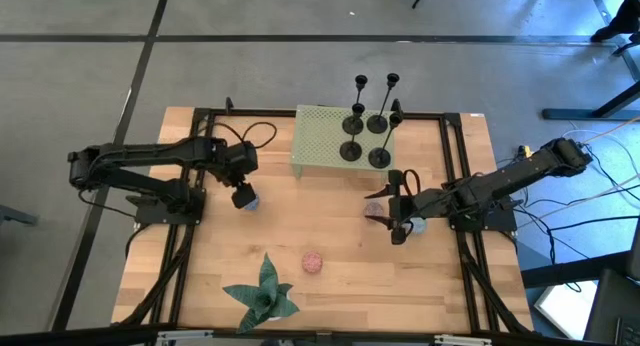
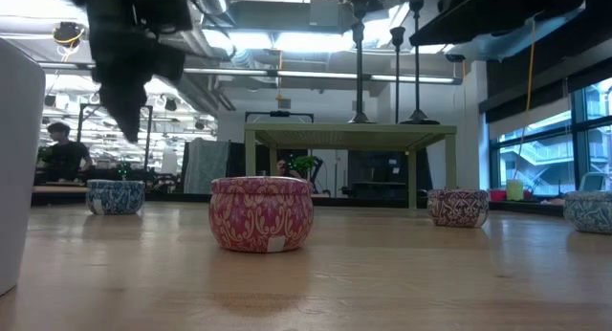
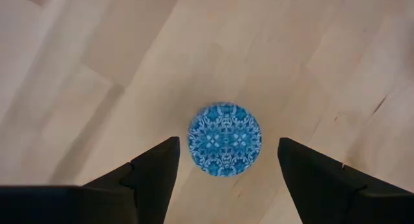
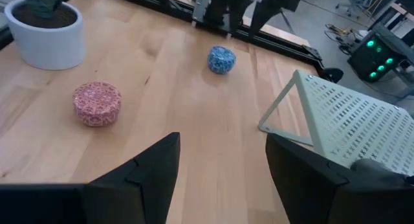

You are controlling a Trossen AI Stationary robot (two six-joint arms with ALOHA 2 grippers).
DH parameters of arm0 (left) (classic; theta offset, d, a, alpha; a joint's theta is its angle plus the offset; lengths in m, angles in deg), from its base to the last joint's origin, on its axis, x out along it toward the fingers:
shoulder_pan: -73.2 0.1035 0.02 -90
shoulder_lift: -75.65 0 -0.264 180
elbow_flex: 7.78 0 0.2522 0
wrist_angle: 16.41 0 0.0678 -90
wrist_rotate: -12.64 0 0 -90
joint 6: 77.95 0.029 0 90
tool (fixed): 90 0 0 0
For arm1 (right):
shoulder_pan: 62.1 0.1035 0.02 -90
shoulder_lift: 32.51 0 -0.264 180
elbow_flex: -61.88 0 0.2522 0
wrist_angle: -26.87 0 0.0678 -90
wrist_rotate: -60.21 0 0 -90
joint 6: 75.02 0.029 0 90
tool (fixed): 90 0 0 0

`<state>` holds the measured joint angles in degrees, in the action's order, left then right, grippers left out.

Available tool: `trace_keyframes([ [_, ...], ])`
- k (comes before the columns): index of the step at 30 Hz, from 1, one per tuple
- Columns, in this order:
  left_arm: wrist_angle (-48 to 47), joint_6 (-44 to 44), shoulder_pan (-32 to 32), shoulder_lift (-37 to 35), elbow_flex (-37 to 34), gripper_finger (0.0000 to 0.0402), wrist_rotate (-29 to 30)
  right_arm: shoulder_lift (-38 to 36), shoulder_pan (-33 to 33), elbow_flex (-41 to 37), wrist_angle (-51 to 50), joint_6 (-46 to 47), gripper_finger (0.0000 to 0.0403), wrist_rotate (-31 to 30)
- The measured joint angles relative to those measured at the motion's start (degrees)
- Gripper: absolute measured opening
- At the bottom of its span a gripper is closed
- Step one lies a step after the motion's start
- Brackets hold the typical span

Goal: Pick & Place candle stick holders
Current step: Put the blue scented candle on the shelf

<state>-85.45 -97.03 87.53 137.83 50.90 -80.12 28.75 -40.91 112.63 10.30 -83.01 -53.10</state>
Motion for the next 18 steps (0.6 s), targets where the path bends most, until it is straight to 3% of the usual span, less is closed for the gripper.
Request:
trace_keyframes([
  [10, 2.3, -0.3, 0.0, 6.3, -4.8, 0.0282, 0.7, 0.0, -0.4, 0.0, -0.2, 0.0, 0.0232, 0.9],
  [18, 6.0, 1.7, -0.1, 11.7, -5.6, 0.0290, -2.7, 0.0, -0.4, 0.0, -0.2, 0.0, 0.0232, 1.0],
])
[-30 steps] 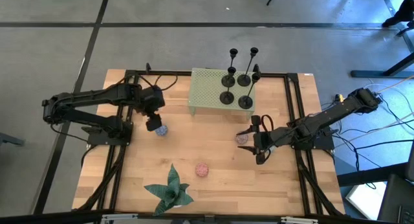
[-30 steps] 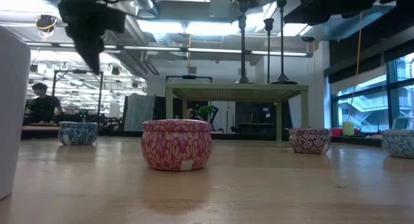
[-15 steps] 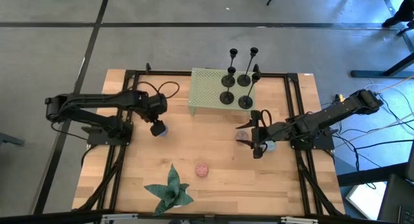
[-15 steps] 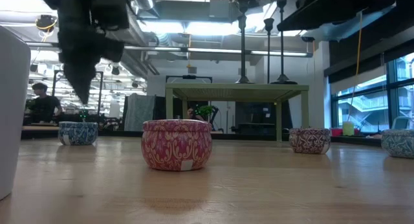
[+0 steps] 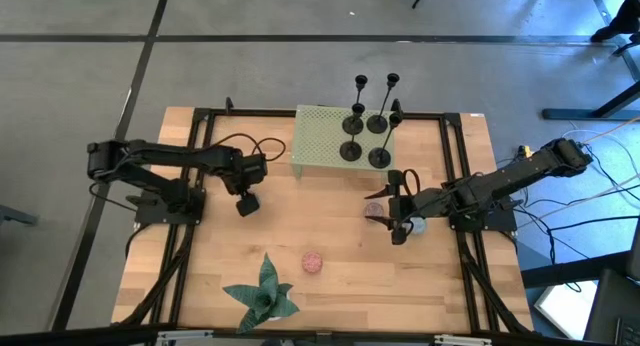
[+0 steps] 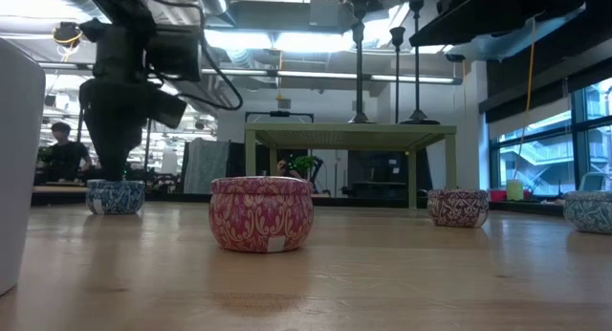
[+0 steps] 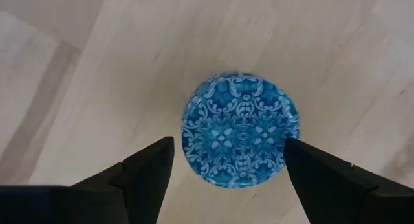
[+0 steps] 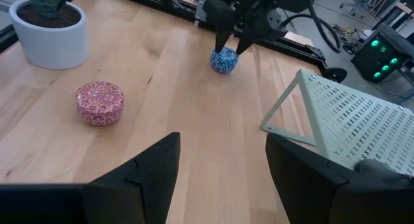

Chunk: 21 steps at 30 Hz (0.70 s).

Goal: Pick & Place candle stick holders
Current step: Put the blue scented candle on the shelf

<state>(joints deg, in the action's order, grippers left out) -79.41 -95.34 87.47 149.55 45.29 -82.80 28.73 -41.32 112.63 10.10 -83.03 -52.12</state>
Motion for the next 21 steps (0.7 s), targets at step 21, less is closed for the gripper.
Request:
trace_keyframes([
  [21, 1.1, 4.9, 0.0, 1.6, 0.9, 0.0291, -1.5, 0.0, 0.0, 0.0, -0.4, 0.0, 0.0232, 0.1],
])
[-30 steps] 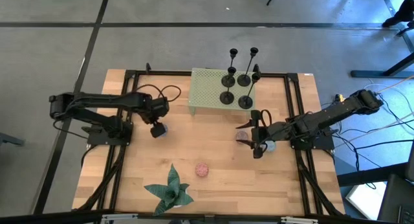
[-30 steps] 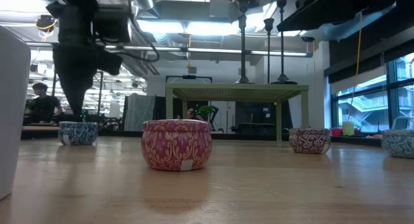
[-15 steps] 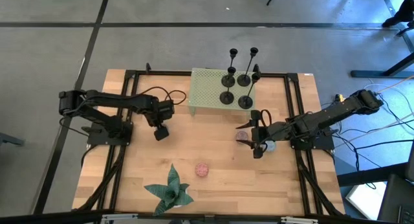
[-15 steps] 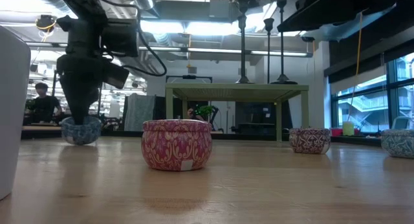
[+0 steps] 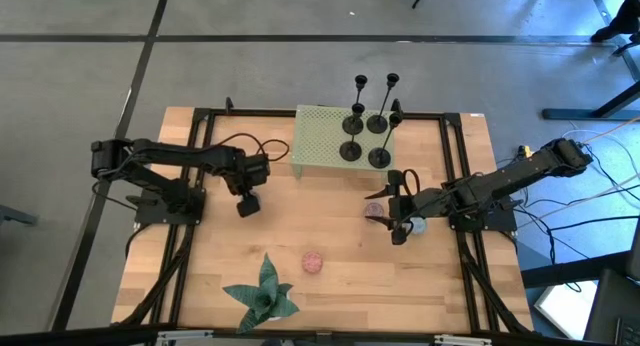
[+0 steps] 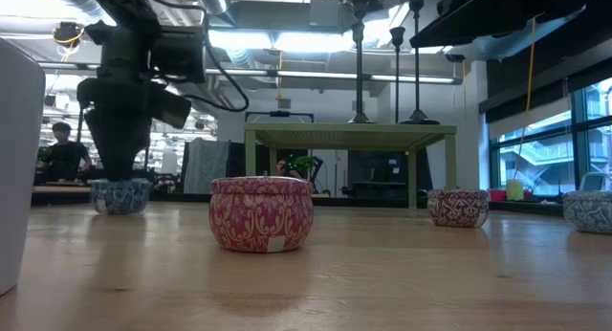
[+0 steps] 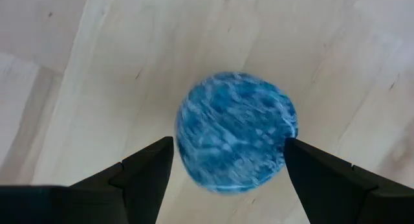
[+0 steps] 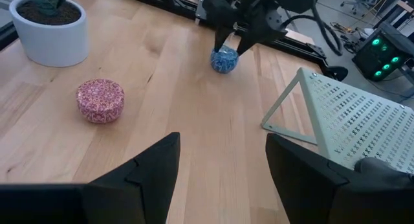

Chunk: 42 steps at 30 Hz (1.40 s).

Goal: Pick & Place candle stick holders
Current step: Put the blue scented candle on the shelf

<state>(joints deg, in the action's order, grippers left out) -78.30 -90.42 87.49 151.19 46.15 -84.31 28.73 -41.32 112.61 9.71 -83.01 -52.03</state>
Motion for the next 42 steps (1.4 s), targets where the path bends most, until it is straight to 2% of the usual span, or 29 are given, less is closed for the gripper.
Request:
trace_keyframes([
  [4, -2.9, 1.7, 0.0, 0.0, 3.1, 0.0291, 3.0, 0.0, 0.0, 0.0, 0.0, 0.0, 0.0232, 0.0],
  [7, -3.5, 2.6, 0.0, 0.0, 4.8, 0.0291, 3.1, 0.0, 0.0, 0.0, 0.0, 0.0, 0.0232, 0.0],
  [13, -3.0, 0.8, -1.2, 0.1, 4.3, 0.0291, 2.1, 0.0, 0.0, 0.0, 0.0, 0.0, 0.0232, 0.0],
  [18, -2.7, -1.8, -3.9, 0.1, 4.2, 0.0291, 2.0, 0.0, 0.0, 0.0, -0.3, 0.0, 0.0232, 3.0],
  [23, -2.8, -1.9, -5.8, 0.1, 4.2, 0.0291, 5.8, 0.0, 0.0, 0.0, -0.3, 0.0, 0.0232, 3.0],
  [35, -2.3, -4.7, -6.1, 0.3, 4.2, 0.0291, 5.9, 0.0, 0.0, 0.0, -0.3, 0.1, 0.0232, 3.0],
  [42, -2.2, -4.9, -6.1, 3.3, 4.3, 0.0291, 6.1, 0.0, 0.0, 0.0, -0.5, 0.2, 0.0232, 3.0],
])
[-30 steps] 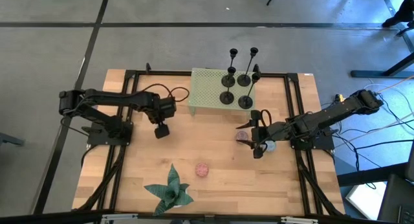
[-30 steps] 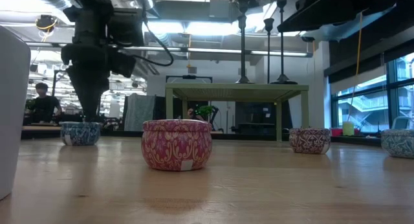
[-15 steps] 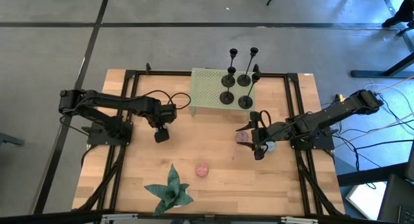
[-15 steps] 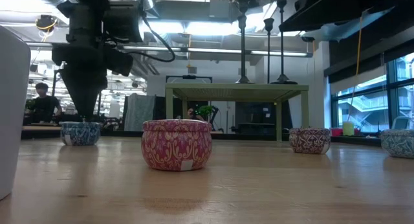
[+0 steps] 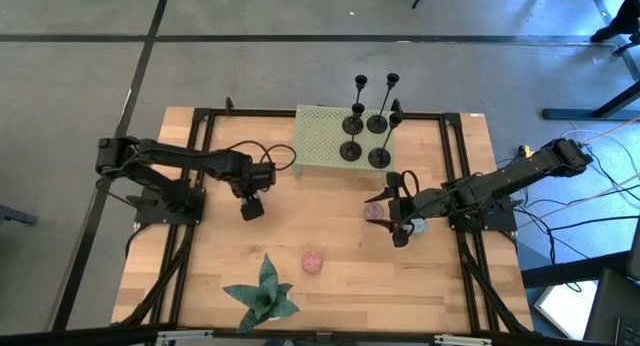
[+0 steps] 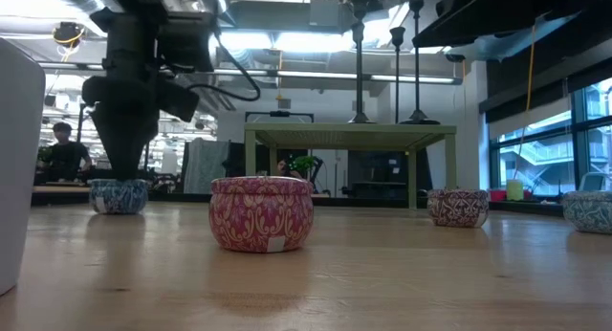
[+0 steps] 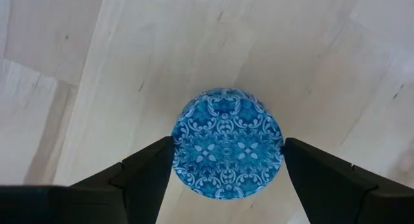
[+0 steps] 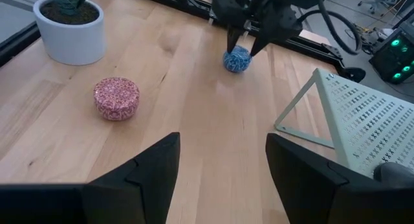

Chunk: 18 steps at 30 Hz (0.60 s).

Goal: Pick & Place candle stick holders
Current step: Put the blue scented candle on the shelf

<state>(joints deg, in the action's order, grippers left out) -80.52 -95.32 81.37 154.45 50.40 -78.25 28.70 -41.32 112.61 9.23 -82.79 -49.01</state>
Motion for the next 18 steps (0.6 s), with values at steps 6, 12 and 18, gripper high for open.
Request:
trace_keyframes([
  [6, -0.1, 0.0, 0.0, 1.8, 0.2, 0.0291, 0.1, 0.0, 0.0, 0.0, -0.1, 0.0, 0.0232, 0.0],
  [12, 0.0, 0.0, 0.0, 1.5, 0.1, 0.0291, -0.3, 0.0, 0.0, 0.0, -0.3, 0.0, 0.0232, 0.0],
  [18, -0.1, 0.1, 0.7, 1.6, 0.1, 0.0291, -0.8, 0.0, 0.0, 0.0, -0.3, 0.0, 0.0232, 0.0],
])
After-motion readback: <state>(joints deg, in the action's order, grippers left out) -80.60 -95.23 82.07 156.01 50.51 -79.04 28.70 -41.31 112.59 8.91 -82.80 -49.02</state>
